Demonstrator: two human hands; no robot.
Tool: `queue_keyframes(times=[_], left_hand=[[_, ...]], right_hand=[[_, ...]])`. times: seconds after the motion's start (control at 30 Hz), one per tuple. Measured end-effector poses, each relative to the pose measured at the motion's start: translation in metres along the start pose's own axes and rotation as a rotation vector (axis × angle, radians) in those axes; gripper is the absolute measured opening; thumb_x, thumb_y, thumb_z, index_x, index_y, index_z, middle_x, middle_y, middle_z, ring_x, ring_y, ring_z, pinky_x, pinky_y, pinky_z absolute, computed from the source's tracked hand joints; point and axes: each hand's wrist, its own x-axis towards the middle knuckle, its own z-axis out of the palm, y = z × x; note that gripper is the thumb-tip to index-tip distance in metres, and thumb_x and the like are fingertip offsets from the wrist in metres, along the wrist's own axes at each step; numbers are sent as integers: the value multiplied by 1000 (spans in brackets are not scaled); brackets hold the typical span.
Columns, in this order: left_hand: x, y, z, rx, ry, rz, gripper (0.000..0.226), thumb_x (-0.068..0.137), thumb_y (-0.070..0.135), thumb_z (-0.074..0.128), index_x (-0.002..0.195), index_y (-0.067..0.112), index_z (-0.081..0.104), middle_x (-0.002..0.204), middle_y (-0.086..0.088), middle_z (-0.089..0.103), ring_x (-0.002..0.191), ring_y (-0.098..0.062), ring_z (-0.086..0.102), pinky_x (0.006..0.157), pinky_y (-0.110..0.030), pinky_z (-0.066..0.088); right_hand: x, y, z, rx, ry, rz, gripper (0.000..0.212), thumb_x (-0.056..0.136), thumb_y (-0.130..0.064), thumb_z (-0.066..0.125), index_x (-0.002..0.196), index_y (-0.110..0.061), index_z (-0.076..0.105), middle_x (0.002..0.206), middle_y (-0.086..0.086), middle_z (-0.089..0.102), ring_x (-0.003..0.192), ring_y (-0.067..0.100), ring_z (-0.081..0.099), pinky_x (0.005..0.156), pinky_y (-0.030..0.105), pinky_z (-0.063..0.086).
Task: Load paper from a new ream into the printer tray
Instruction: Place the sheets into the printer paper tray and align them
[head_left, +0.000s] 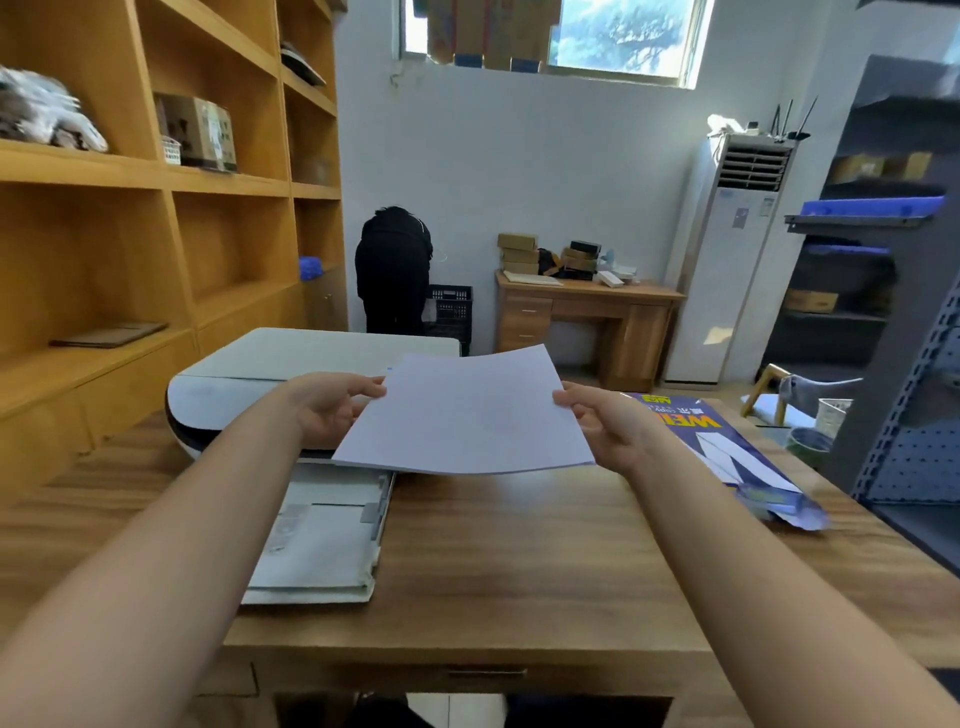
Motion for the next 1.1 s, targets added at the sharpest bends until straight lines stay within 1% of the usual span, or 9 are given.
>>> queue_keyframes(times=[0.07, 0.23, 0.37, 0.43, 0.57, 0.7, 0.8, 0.9, 1.1], left_hand=[[-5, 0, -12, 3, 31, -4, 37, 96, 5, 53, 132, 12, 53, 106, -14, 71, 66, -27, 74, 45, -33, 58], [-25, 1, -41, 51, 133, -8, 18, 97, 9, 52, 115, 8, 58, 77, -13, 75, 56, -25, 72, 39, -28, 55], [-33, -5, -75, 58, 183, -55, 11, 97, 10, 53, 104, 8, 62, 67, -11, 74, 52, -20, 69, 40, -22, 52], [-36, -10, -94, 70, 209, -83, 16, 94, 13, 58, 109, 7, 62, 71, -9, 75, 64, -14, 63, 54, -18, 47], [-43, -21, -125, 42, 254, -101, 32, 90, 12, 63, 121, 8, 62, 90, -12, 76, 94, -16, 56, 77, -30, 42], [-53, -27, -138, 19, 265, -96, 20, 93, 12, 60, 112, 10, 64, 82, -12, 76, 75, -17, 67, 66, -23, 51], [-61, -30, -143, 22, 277, -90, 16, 93, 11, 60, 108, 11, 64, 89, -13, 76, 64, -24, 73, 54, -33, 59], [-63, -35, -154, 14, 290, -89, 26, 91, 10, 62, 117, 11, 64, 106, -13, 74, 76, -24, 74, 65, -37, 59], [-64, -45, -174, 8, 309, -118, 23, 90, 10, 64, 112, 13, 68, 96, -12, 76, 75, -22, 74, 73, -29, 55]], right_hand=[[6, 5, 9, 1, -21, 6, 36, 88, 2, 53, 124, 0, 57, 124, 19, 63, 104, 32, 65, 84, 40, 56], [11, 23, 42, -19, -53, 60, 25, 90, 3, 52, 114, 2, 59, 116, 19, 66, 89, 29, 70, 58, 33, 60], [13, 42, 64, -35, -91, 78, 27, 89, 6, 51, 115, 3, 60, 118, 20, 64, 92, 30, 67, 64, 36, 62], [12, 52, 73, -20, -107, 95, 30, 89, 6, 52, 118, 5, 57, 121, 21, 62, 94, 31, 66, 64, 37, 61], [11, 69, 89, -42, -158, 119, 27, 89, 6, 52, 116, 4, 58, 118, 20, 62, 98, 32, 64, 66, 37, 62], [10, 82, 101, -53, -198, 136, 26, 89, 7, 52, 113, 1, 59, 114, 17, 64, 103, 32, 63, 67, 38, 61], [13, 90, 109, -49, -195, 144, 33, 88, 8, 53, 120, 2, 58, 113, 18, 66, 94, 30, 67, 63, 36, 61], [14, 96, 116, -76, -204, 150, 30, 88, 9, 53, 116, 1, 60, 109, 16, 67, 90, 28, 67, 64, 35, 61], [17, 114, 123, -94, -220, 199, 24, 87, 9, 54, 106, -2, 64, 106, 13, 70, 93, 27, 67, 76, 36, 60]])
